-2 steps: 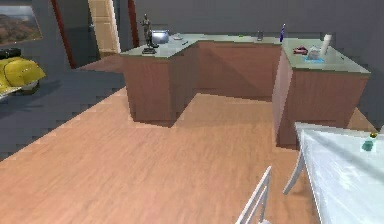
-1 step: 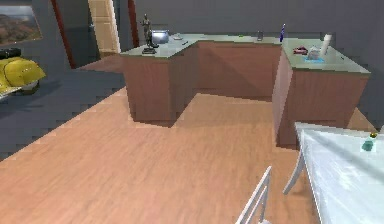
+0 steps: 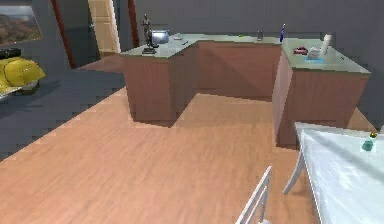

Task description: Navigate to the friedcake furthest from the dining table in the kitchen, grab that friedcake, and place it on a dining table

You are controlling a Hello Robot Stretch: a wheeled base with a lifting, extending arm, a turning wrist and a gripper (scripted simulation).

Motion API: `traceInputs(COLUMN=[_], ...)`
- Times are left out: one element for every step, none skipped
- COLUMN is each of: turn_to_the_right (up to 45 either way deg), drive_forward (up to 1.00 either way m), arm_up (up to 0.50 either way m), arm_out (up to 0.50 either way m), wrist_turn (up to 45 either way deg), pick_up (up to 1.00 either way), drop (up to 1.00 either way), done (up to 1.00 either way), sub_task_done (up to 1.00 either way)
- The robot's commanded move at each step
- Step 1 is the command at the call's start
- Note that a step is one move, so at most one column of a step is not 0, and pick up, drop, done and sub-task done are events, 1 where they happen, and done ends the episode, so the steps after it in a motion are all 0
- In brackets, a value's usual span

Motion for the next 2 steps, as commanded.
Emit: traceInputs(turn_to_the_right=[0.0, 0.0], drive_forward=[0.00, 0.00], arm_up=[0.00, 0.00], arm_out=[-0.08, 0.00], wrist_turn=[0.0, 0.0], pick_up=[0.00, 0.00], drop=[0.00, 0.00], done=[0.00, 1.00], sub_task_done=[0.00, 0.00])
